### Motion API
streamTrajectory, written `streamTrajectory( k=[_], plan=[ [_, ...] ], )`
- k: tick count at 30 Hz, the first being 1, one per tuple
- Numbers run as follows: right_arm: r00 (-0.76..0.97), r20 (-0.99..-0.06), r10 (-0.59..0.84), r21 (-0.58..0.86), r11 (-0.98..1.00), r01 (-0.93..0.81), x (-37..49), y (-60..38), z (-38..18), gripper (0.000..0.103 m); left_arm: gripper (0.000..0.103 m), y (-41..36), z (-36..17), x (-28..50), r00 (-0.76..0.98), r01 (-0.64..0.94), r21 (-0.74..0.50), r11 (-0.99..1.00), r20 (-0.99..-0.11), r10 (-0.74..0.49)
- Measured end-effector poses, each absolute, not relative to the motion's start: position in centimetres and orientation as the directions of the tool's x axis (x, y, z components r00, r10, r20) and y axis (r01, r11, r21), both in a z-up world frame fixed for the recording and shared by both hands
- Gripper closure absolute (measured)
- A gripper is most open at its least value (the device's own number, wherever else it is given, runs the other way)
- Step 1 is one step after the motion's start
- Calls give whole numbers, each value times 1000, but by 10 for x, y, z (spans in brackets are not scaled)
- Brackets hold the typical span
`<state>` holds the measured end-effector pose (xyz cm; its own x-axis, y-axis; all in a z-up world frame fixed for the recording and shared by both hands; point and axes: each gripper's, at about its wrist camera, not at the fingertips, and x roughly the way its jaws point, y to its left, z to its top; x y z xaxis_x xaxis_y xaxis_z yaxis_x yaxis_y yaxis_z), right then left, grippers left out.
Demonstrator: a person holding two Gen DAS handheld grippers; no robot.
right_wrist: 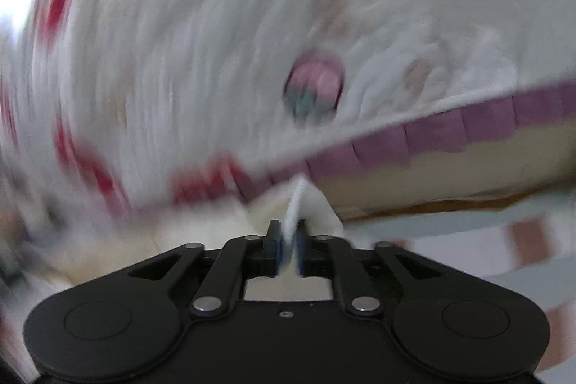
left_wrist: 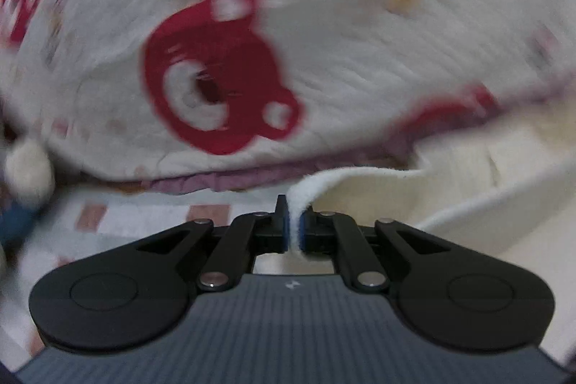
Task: Fold clothes
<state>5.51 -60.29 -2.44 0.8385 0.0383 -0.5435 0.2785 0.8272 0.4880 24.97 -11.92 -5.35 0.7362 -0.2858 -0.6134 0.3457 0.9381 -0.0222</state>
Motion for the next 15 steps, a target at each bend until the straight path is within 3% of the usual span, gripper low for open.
streamTrajectory(
  k=[1, 2, 3, 5, 6, 8, 11, 13, 15],
  plan=[
    [871, -488, 62, 595, 754, 280, 54, -611, -24, 42, 60, -109, -54, 271, 719, 275, -113, 955, -635, -283],
    [899, -430, 79, 690, 671, 271, 52, -619, -23, 29, 56, -100, -58, 280, 702, 235, -182, 955, -648, -296],
    [914, -389, 116, 747, 620, 240, 51, -624, -29, 31, 56, -91, -63, 280, 685, 220, -236, 946, -653, -323],
    [909, -394, 139, 750, 620, 231, 43, -625, -41, 31, 50, -77, -75, 253, 680, 231, -276, 933, -640, -358],
    [896, -424, 135, 708, 667, 234, 37, -624, -45, 31, 41, -73, -83, 234, 673, 255, -271, 928, -639, -372],
    [853, -512, 104, 568, 785, 245, 23, -623, -57, 32, 37, -69, -100, 200, 638, 298, -246, 922, -667, -384],
    [801, -596, 55, 371, 904, 214, 0, -621, -79, 44, 37, -69, -131, 165, 549, 291, -229, 929, -755, -359],
    [780, -623, 65, 341, 920, 196, -13, -621, -90, 57, 37, -68, -147, 148, 505, 255, -236, 938, -795, -337],
    [757, -649, 73, 311, 934, 176, -26, -621, -101, 85, 37, -70, -153, 138, 474, 245, -224, 943, -821, -318]
  ],
)
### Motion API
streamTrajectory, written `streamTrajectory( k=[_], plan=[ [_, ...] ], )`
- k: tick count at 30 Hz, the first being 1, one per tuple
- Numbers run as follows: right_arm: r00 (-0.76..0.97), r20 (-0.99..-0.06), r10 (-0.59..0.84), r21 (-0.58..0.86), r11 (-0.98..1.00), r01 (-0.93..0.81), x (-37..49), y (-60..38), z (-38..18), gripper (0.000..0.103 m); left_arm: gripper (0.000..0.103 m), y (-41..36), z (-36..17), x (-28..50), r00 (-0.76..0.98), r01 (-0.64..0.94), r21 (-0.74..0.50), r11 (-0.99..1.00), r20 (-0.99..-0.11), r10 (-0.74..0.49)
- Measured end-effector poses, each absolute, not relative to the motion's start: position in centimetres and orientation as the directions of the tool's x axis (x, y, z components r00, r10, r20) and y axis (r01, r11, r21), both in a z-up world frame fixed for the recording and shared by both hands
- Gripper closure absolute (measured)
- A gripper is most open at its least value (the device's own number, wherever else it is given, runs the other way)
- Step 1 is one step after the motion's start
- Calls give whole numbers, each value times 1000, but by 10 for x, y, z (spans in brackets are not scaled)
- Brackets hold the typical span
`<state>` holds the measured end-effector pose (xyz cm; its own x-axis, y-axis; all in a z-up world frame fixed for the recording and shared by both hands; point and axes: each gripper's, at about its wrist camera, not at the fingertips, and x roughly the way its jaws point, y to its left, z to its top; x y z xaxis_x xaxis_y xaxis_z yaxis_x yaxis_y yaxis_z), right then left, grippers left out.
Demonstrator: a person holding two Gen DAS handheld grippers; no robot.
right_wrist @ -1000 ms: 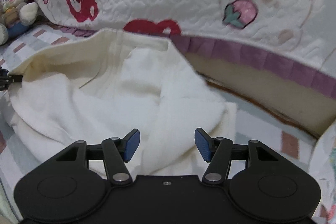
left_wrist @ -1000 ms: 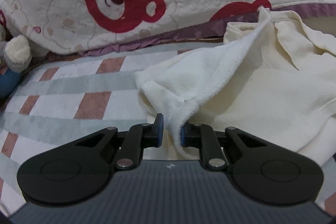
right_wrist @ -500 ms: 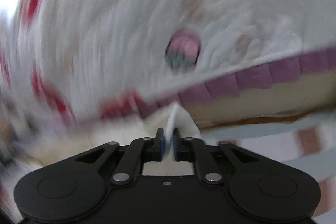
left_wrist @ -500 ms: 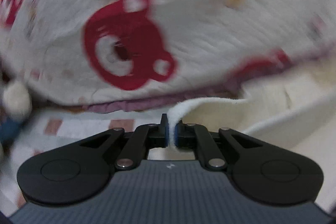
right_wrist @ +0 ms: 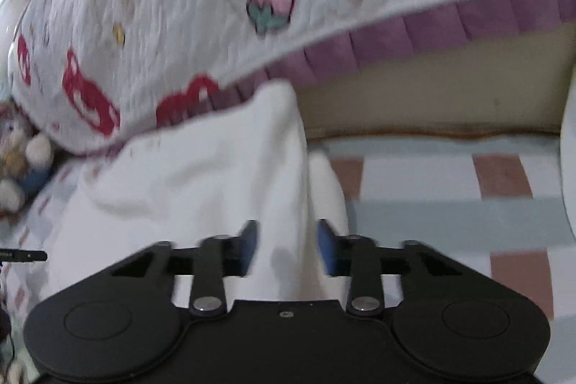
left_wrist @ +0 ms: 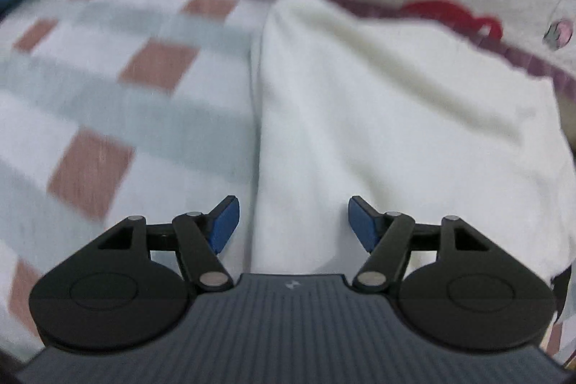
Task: Fold clothes
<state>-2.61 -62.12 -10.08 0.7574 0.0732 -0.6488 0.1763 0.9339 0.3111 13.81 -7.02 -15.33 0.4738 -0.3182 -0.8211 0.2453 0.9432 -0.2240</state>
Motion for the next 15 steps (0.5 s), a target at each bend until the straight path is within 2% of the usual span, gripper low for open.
streamTrajectory(
  k=[2, 3, 4, 6, 9, 10, 11, 14, 15],
  plan=[
    [750, -653, 105, 310, 941, 138, -38, -619, -105, 101, 49, -73, -148, 133, 454, 284, -233, 930, -822, -344],
    [750, -650, 124, 313, 943, 116, -43, -617, -105, 101, 74, -75, -144, 130, 444, 308, -241, 920, -819, -363],
    [748, -648, 140, 315, 944, 96, -49, -616, -106, 101, 79, -76, -141, 127, 433, 331, -249, 910, -817, -381],
    [743, -658, 119, 302, 946, 116, -55, -611, -103, 100, 79, -80, -132, 124, 454, 369, -220, 903, -805, -382],
    [726, -684, 65, 255, 954, 155, -60, -603, -99, 90, 77, -78, -130, 126, 487, 351, -199, 915, -796, -360],
    [709, -703, 63, 248, 955, 161, -58, -601, -100, 82, 77, -75, -131, 129, 498, 333, -205, 920, -791, -357],
    [684, -726, 69, 241, 957, 160, -56, -599, -103, 67, 76, -71, -132, 132, 512, 315, -207, 926, -785, -349],
    [635, -772, 44, 190, 968, 164, -54, -587, -110, 67, 69, -62, -135, 140, 559, 257, -204, 945, -766, -318],
    [629, -776, 49, 196, 966, 167, -53, -585, -113, 67, 64, -60, -137, 143, 573, 246, -208, 947, -756, -315]
  ],
)
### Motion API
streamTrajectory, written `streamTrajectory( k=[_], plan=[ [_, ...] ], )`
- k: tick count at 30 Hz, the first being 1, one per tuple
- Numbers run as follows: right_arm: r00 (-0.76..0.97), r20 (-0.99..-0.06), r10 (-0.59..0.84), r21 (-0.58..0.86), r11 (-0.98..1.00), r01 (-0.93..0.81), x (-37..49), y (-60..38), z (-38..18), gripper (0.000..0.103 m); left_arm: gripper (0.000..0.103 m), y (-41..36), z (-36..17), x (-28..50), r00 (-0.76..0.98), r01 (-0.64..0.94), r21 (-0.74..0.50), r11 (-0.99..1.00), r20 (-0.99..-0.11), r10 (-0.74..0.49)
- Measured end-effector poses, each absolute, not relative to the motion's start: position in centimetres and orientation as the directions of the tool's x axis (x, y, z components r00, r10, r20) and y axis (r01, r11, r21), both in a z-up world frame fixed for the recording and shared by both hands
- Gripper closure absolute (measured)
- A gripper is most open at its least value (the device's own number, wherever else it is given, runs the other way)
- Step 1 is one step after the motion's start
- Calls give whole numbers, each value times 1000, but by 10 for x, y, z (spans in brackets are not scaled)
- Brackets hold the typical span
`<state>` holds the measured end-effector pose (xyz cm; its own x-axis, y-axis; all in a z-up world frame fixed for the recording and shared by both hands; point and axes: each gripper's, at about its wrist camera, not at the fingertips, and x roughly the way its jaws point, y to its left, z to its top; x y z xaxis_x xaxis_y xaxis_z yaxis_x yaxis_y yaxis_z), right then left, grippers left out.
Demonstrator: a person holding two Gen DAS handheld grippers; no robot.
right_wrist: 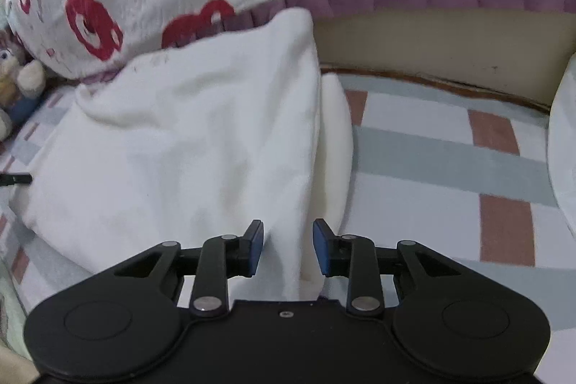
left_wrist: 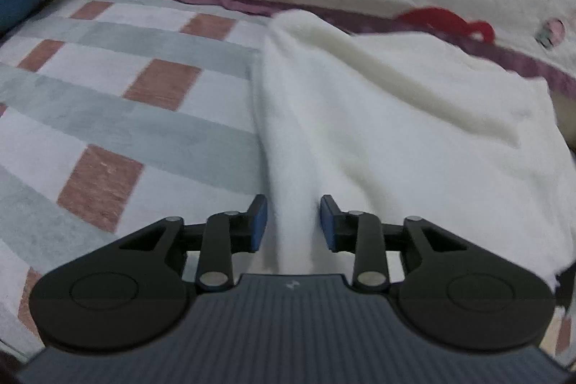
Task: Fold clothes
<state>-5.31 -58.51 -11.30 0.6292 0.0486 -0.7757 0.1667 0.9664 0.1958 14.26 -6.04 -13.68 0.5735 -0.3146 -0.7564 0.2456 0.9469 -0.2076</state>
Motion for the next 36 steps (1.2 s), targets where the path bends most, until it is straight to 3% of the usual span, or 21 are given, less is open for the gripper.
streamTrajectory(
  k=[4, 8, 11, 13, 14, 15, 16, 17, 19, 21, 23, 26, 28, 32, 36],
  plan=[
    [630, -775, 44, 215, 957, 197, -39, -586, -123, 64, 54, -54, -147, 151, 628, 205, -237, 949, -712, -314],
    [635, -769, 70, 257, 944, 206, -15, -592, -129, 64, 53, -40, -166, 164, 579, 130, -410, 903, -708, -405],
    [651, -756, 70, 280, 933, 225, 7, -598, -133, 64, 49, -35, -172, 168, 562, 117, -465, 878, -698, -445],
    [717, -683, 140, 373, 910, 178, 16, -604, -130, 76, 49, -37, -174, 169, 554, 136, -464, 875, -697, -456],
    [757, -630, 171, 411, 901, 138, 18, -604, -124, 93, 51, -39, -175, 169, 550, 147, -464, 874, -696, -462],
    [796, -581, 167, 422, 899, 120, 16, -602, -114, 94, 56, -41, -175, 168, 546, 162, -458, 874, -696, -465],
    [831, -532, 161, 439, 892, 108, 11, -601, -104, 94, 83, -42, -173, 165, 556, 173, -437, 883, -696, -454],
    [858, -500, 123, 423, 898, 118, 4, -600, -93, 94, 94, -44, -170, 161, 579, 179, -402, 898, -695, -426],
    [878, -479, -7, 301, 938, 172, -10, -600, -75, 95, 94, -50, -162, 158, 600, 206, -356, 911, -690, -405],
    [817, -558, -146, 80, 970, 228, -14, -603, -82, 96, 94, -55, -155, 155, 604, 234, -332, 914, -687, -404],
    [722, -665, -190, -19, 971, 238, -10, -605, -109, 96, 94, -59, -154, 153, 583, 228, -326, 918, -709, -397],
    [677, -699, -229, -78, 966, 246, -15, -588, -127, 93, 87, -62, -155, 150, 564, 199, -275, 941, -753, -339],
    [655, -711, -255, -92, 958, 273, -18, -580, -133, 83, 62, -53, -156, 150, 555, 155, -286, 946, -767, -322],
    [650, -704, -285, -72, 940, 334, -41, -578, -125, 65, 52, -23, -157, 145, 485, 34, -417, 908, -788, -380],
    [680, -689, -251, 145, 871, 469, -90, -590, -111, 51, 49, -3, -166, 143, 387, -64, -575, 816, -768, -511]
  ],
)
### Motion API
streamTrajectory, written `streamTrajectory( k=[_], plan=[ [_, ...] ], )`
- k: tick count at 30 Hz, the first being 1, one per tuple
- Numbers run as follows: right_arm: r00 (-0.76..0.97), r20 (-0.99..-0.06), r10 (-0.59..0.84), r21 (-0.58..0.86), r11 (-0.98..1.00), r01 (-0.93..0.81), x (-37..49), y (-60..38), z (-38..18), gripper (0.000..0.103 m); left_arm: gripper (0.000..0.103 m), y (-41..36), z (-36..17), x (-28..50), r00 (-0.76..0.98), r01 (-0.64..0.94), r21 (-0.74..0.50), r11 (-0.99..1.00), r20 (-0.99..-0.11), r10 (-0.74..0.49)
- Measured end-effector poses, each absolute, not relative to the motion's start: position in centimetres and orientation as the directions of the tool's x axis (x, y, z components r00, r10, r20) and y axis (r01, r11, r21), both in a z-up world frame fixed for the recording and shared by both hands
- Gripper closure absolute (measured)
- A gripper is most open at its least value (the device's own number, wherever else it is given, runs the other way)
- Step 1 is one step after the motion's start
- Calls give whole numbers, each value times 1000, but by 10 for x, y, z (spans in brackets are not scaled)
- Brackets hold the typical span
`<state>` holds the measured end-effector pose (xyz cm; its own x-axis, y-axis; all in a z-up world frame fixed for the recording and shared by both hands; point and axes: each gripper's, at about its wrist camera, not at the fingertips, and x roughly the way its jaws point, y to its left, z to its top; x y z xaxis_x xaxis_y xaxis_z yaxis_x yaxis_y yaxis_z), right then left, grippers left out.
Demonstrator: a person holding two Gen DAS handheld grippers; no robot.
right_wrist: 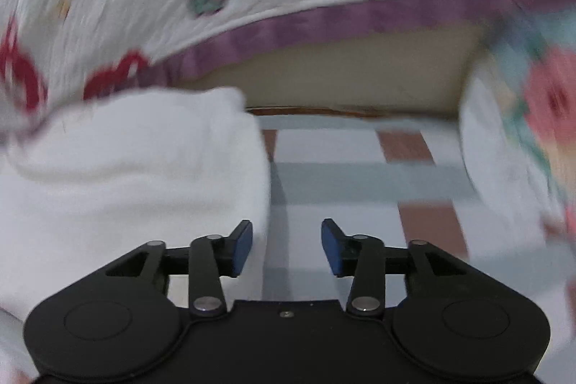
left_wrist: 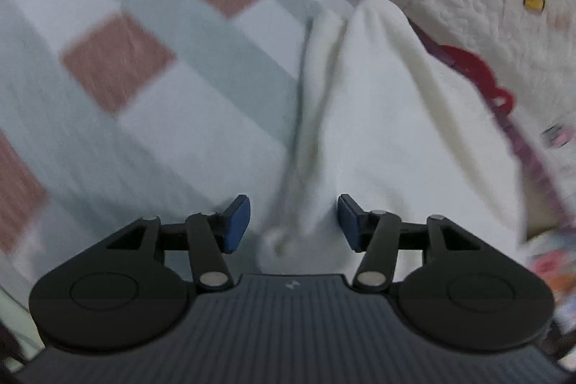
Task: Fold clothes
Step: 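Pinch the fleece hem with the left gripper and fold it toward the collar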
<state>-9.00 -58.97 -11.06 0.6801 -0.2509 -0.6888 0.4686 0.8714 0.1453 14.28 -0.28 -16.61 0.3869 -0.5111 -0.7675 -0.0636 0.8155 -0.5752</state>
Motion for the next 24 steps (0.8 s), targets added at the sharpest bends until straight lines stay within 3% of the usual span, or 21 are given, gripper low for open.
streamTrajectory(
  k=[5, 11, 18, 24],
  plan=[
    [656, -750, -87, 517, 541, 663, -146, -614, -140, 50, 39, -7, -172, 140, 322, -87, -641, 763, -743, -587],
    [703, -711, 32, 687, 244, 684, -174, -608, -189, 50, 38, -8, -168, 136, 309, -84, -643, 762, -744, -593],
    [733, -680, 17, 688, 360, 630, -168, -600, -182, 50, 36, -12, -182, 123, 257, -142, -692, 708, -716, -649],
    [773, -635, 0, 697, 432, 572, -163, -598, -174, 50, 40, -19, -185, 117, 359, -136, -669, 731, -721, -593]
  ],
)
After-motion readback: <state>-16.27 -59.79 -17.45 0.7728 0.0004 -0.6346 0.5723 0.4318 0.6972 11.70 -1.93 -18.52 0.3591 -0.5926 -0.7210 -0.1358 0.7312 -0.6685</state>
